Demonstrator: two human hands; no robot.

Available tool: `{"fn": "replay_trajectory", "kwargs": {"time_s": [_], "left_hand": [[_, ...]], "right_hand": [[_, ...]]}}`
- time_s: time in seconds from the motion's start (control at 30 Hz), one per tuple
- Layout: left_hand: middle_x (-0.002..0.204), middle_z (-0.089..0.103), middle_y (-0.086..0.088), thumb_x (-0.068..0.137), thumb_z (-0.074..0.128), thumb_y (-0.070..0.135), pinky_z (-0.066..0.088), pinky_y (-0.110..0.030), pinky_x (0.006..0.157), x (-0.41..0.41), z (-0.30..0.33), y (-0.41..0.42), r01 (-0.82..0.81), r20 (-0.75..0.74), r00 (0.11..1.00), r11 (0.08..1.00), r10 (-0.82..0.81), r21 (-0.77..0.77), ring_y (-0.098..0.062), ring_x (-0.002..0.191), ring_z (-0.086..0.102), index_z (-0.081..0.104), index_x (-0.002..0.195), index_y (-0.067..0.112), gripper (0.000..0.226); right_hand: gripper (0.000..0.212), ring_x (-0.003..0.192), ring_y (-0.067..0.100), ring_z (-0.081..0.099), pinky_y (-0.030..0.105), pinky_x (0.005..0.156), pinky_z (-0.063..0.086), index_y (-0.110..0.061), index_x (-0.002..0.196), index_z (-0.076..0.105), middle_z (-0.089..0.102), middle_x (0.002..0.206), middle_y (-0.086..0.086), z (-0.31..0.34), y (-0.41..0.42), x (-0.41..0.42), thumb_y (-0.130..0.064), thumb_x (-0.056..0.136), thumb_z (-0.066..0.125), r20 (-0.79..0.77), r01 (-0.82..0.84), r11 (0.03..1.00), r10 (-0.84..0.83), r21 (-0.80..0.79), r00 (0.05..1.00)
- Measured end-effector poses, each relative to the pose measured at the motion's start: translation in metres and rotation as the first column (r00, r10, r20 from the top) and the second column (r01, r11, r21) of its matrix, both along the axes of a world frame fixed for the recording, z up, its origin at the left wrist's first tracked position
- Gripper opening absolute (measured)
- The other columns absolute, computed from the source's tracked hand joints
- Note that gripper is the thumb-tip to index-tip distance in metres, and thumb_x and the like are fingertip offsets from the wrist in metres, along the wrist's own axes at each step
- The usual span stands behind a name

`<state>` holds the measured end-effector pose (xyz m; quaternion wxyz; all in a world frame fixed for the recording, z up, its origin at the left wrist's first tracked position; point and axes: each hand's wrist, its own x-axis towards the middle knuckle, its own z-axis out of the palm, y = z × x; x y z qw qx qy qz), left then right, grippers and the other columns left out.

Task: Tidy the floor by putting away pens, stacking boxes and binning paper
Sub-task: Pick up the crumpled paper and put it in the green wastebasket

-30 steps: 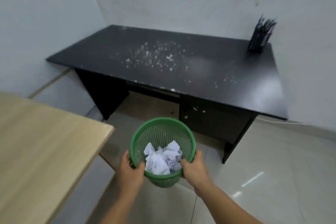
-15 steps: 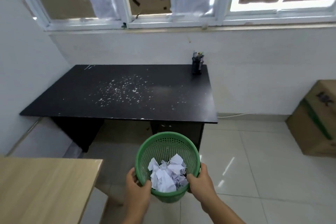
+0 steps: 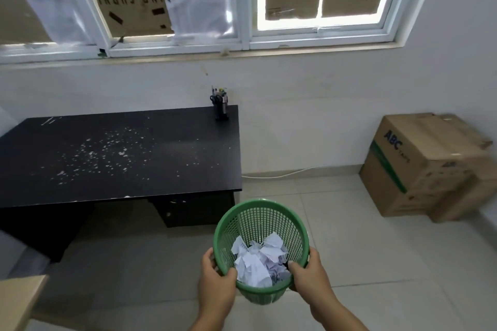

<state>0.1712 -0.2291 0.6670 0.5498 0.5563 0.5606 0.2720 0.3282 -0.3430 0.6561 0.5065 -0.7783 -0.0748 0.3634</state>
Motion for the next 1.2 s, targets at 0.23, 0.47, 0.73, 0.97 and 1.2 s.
{"fn": "replay_trajectory", "kwargs": {"time_s": [0.23, 0.47, 0.73, 0.97, 1.2], "left_hand": [[0.099, 0.058, 0.022, 0.083, 0.064, 0.001, 0.045, -0.017, 0.068, 0.079, -0.009, 0.003, 0.111, -0.012, 0.994, 0.993, -0.11, 0.03, 0.006, 0.09, 0.056, 0.044, 0.131, 0.022, 0.056], [0.113, 0.062, 0.009, 0.089, 0.058, 0.008, 0.046, -0.023, 0.075, 0.171, -0.029, 0.058, 0.212, -0.041, 0.977, 0.977, -0.211, 0.032, -0.007, 0.099, 0.059, 0.035, 0.141, 0.024, 0.059], [0.137, 0.051, 0.0, 0.093, 0.053, 0.012, 0.044, -0.031, 0.097, 0.274, -0.052, 0.149, 0.24, -0.054, 0.969, 0.971, -0.24, -0.008, -0.016, 0.119, 0.052, 0.019, 0.151, 0.023, 0.068], [0.143, 0.046, -0.001, 0.094, 0.05, 0.008, 0.038, -0.026, 0.094, 0.338, -0.102, 0.203, 0.157, -0.089, 0.984, 0.987, -0.158, -0.018, -0.018, 0.12, 0.05, 0.018, 0.153, 0.022, 0.068], [0.142, 0.048, -0.007, 0.093, 0.052, 0.002, 0.036, -0.025, 0.095, 0.377, -0.216, 0.238, 0.028, -0.103, 0.994, 0.999, -0.032, -0.04, -0.02, 0.119, 0.05, 0.025, 0.15, 0.017, 0.065]], "right_hand": [[0.028, 0.087, 0.028, 0.069, 0.044, 0.067, 0.062, -0.024, 0.114, 0.05, 0.065, 0.103, 0.007, -0.005, -0.002, 0.079, -0.011, 0.09, 0.059, -0.069, 0.077, 0.996, -0.074, 0.045, 0.995], [0.026, 0.084, 0.028, 0.071, 0.039, 0.062, 0.06, -0.024, 0.111, 0.051, 0.067, 0.103, 0.009, -0.012, 0.046, 0.164, -0.008, 0.092, 0.058, -0.113, 0.132, 0.988, -0.123, 0.079, 0.986], [0.026, 0.09, 0.035, 0.07, 0.045, 0.068, 0.061, -0.02, 0.115, 0.055, 0.067, 0.106, 0.014, -0.021, 0.132, 0.273, -0.004, 0.095, 0.055, -0.225, 0.226, 0.969, -0.2, 0.096, 0.953], [0.022, 0.093, 0.036, 0.067, 0.049, 0.077, 0.059, -0.019, 0.104, 0.059, 0.068, 0.101, 0.015, -0.064, 0.197, 0.339, -0.001, 0.097, 0.05, -0.265, 0.241, 0.967, -0.211, 0.084, 0.941], [0.029, 0.083, 0.036, 0.07, 0.052, 0.072, 0.06, -0.023, 0.104, 0.061, 0.071, 0.094, 0.013, -0.179, 0.254, 0.378, 0.001, 0.096, 0.045, -0.233, 0.157, 0.986, -0.14, 0.053, 0.962]]}}
